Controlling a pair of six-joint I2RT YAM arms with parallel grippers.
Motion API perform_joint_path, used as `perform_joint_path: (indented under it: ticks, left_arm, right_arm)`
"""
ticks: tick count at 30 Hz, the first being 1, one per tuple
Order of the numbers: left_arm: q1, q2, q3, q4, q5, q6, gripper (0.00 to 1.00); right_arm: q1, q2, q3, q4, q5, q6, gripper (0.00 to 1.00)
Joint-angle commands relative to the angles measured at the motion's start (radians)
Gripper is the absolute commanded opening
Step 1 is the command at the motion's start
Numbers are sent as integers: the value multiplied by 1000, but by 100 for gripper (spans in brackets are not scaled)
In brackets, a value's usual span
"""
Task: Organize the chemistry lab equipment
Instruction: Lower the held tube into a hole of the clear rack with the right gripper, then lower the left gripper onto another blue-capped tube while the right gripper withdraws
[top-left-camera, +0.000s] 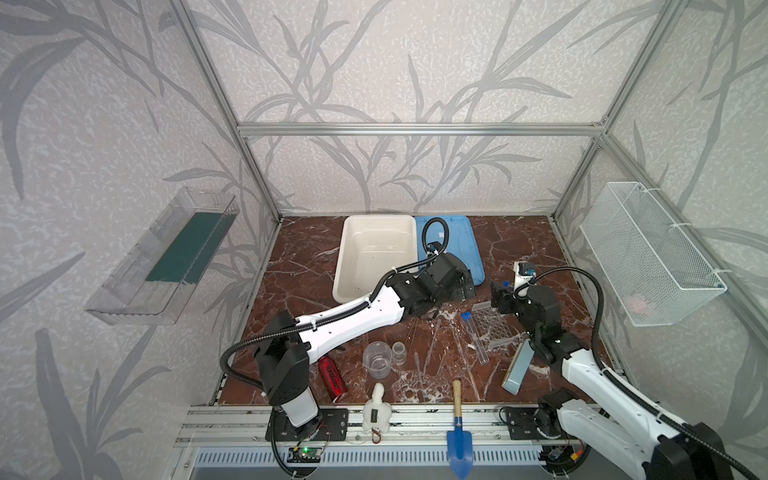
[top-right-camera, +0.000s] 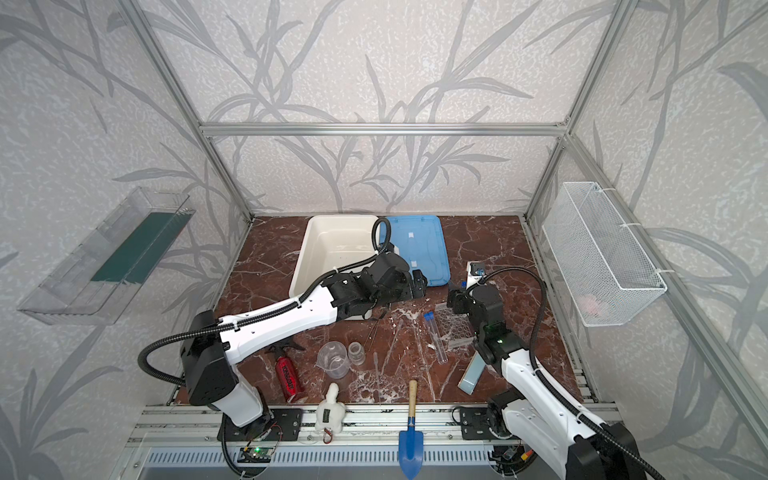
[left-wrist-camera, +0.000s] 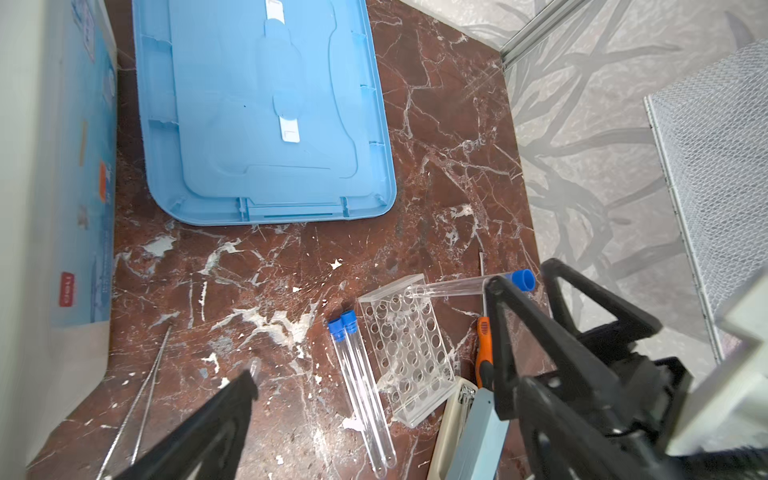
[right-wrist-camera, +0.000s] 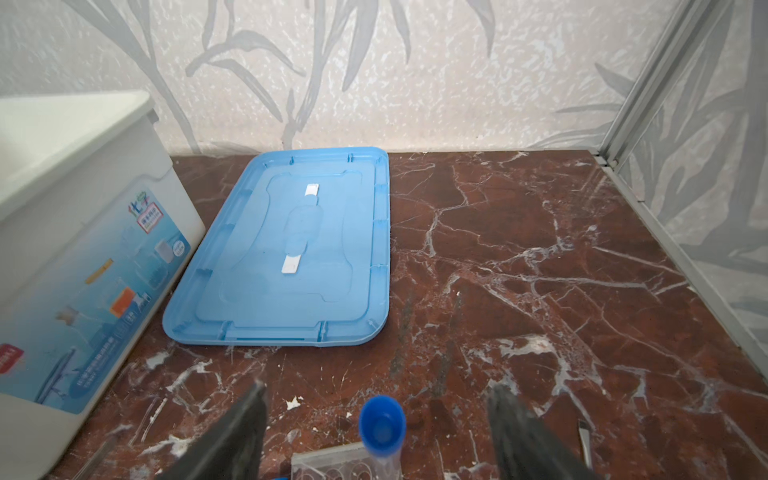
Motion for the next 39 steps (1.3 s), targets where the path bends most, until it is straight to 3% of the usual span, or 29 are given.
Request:
perform_joint_path:
  ticks: [1, 7, 9, 10, 14, 20, 24, 28, 33, 39]
  left_arm:
    - [-21, 36, 76, -124, -14, 68, 93]
    - [-35, 124, 116, -306, 199, 235, 88]
    - [-50, 159, 113, -337, 226, 271, 75]
    - [-56, 184, 121, -349, 249, 299, 77]
    - [-74, 238, 132, -359, 149, 325, 81]
    - [-85, 268, 34, -163, 227, 222, 81]
    - [-97, 319, 82, -153, 178, 192, 81]
    - [-101, 414, 159, -226, 173, 107, 74]
    - [-116, 428, 170, -226, 95, 86, 71]
    - [-127, 463, 208, -199, 114, 63, 69]
  right_arm:
    - [-7, -72, 74, -173, 52, 81, 99]
    - [-76, -104, 293, -621, -96, 135, 99]
    - [-77, -145, 331, -708, -112, 128, 99]
    - [-81, -165, 350, -748, -119, 116, 99]
    - [-122, -174, 422, -907, -174, 121, 99]
    - [-124, -276, 386, -928, -249, 178, 99]
    - [-123, -275, 376, -947, -267, 162, 100]
    - [-124, -290, 380, -964, -279, 136, 100]
    - [-124, -312, 383, -981, -338, 126, 98]
    - [-124, -351, 371, -990, -349, 115, 95]
